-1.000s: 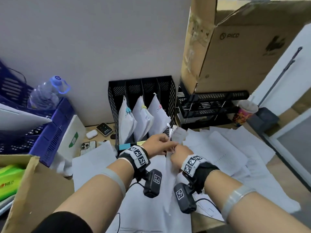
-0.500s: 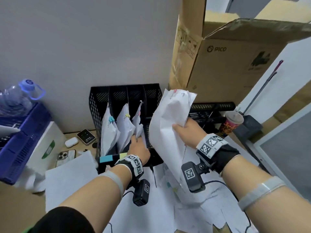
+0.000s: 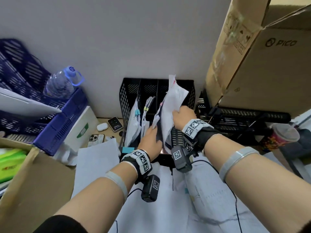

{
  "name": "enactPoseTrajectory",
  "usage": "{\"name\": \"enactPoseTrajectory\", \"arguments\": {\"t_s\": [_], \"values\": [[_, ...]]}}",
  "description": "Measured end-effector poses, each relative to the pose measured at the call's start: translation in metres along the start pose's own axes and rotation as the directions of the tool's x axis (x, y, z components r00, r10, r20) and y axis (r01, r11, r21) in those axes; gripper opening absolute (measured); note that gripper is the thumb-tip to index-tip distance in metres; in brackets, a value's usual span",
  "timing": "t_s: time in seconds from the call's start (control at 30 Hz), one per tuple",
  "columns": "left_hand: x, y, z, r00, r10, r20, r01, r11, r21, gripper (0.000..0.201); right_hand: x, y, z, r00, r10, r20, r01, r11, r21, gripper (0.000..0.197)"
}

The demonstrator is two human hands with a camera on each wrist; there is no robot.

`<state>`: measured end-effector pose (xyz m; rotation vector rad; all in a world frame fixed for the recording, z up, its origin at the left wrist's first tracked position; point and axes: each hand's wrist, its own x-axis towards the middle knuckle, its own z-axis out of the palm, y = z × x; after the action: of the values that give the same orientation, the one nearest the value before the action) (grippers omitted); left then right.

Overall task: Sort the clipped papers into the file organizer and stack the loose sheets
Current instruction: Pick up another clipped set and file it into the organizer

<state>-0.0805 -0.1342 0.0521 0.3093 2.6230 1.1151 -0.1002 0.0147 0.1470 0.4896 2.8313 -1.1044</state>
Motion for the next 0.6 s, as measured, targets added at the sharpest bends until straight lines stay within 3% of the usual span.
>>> {"name": "enactPoseTrajectory", "arguments": {"t_s": [0.17,0.37,0.47,0.53,0.6], "values": [[-0.003,0.001,-0.002,0.999,0.034,-0.025,-0.035,0.999,-0.035,0.057,0.005,0.003,0.021,0.996,-0.033,-0.088,0.050,0.979,0.200,0.027],[-0.008,0.002,-0.004,0.999,0.039,0.037,-0.038,0.998,-0.044,0.059,-0.002,0.046,0.068,0.966,0.164,0.200,-0.166,0.986,-0.006,0.036],[-0.010,0.001,-0.004,0.997,0.049,0.054,-0.047,0.998,-0.031,0.064,-0.009,0.061,0.081,0.944,0.132,0.304,-0.134,0.991,-0.012,0.034],[-0.013,-0.002,-0.001,0.997,0.060,0.056,-0.058,0.998,-0.032,0.068,-0.016,0.066,0.081,0.952,0.078,0.294,-0.078,0.997,-0.011,0.026],[-0.017,-0.004,0.005,0.998,0.053,0.041,-0.052,0.999,-0.010,0.066,-0.026,0.075,0.077,0.975,0.075,0.207,-0.084,0.996,0.034,0.023]]}}
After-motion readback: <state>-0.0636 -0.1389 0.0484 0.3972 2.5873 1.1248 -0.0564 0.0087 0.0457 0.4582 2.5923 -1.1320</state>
